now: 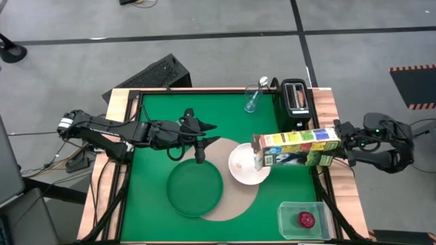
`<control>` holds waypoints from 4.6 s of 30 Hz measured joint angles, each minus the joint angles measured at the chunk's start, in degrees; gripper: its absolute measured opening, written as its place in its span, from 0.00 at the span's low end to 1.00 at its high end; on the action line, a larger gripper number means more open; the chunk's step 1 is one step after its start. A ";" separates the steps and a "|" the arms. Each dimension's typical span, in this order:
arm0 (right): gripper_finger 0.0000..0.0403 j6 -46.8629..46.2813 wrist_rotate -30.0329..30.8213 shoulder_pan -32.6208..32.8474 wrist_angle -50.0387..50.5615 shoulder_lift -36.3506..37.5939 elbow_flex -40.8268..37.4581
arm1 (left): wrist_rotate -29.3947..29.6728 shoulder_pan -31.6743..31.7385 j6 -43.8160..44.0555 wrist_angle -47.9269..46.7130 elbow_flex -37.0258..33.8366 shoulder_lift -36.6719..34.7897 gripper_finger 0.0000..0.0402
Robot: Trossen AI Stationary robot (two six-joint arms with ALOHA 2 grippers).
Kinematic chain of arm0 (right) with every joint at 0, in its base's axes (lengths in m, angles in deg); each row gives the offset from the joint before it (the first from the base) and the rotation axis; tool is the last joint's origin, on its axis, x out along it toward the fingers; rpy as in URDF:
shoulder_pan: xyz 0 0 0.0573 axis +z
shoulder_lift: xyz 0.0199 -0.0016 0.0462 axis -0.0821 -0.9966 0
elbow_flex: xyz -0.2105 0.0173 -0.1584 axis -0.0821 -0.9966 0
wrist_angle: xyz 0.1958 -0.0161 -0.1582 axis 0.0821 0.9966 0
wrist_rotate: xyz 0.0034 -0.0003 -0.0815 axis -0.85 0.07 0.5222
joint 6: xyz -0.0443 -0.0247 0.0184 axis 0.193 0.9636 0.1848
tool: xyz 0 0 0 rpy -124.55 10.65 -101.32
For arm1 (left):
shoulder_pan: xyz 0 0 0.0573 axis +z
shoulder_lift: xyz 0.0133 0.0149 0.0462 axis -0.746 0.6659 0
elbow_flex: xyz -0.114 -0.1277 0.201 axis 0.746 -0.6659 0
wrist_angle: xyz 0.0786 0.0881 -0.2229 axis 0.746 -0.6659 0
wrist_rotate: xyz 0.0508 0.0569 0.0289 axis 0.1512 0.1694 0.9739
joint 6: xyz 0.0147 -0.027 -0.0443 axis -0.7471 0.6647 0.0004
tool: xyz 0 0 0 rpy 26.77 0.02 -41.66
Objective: Arrange a breakfast setting
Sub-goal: Pour the cereal from the green cereal box into the white bowl
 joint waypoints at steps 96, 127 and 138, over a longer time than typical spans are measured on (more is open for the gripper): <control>0.68 5.44 0.22 0.06 2.80 -20.75 10.70 | -0.25 0.04 0.13 -1.55 0.00 -0.02 0.44; 0.68 8.30 0.55 0.06 6.23 -28.91 16.81 | -0.26 0.03 0.22 -1.55 0.00 -0.02 0.44; 0.68 7.70 1.36 0.06 5.30 -27.03 17.08 | -0.26 0.02 0.22 -1.55 0.00 -0.02 0.44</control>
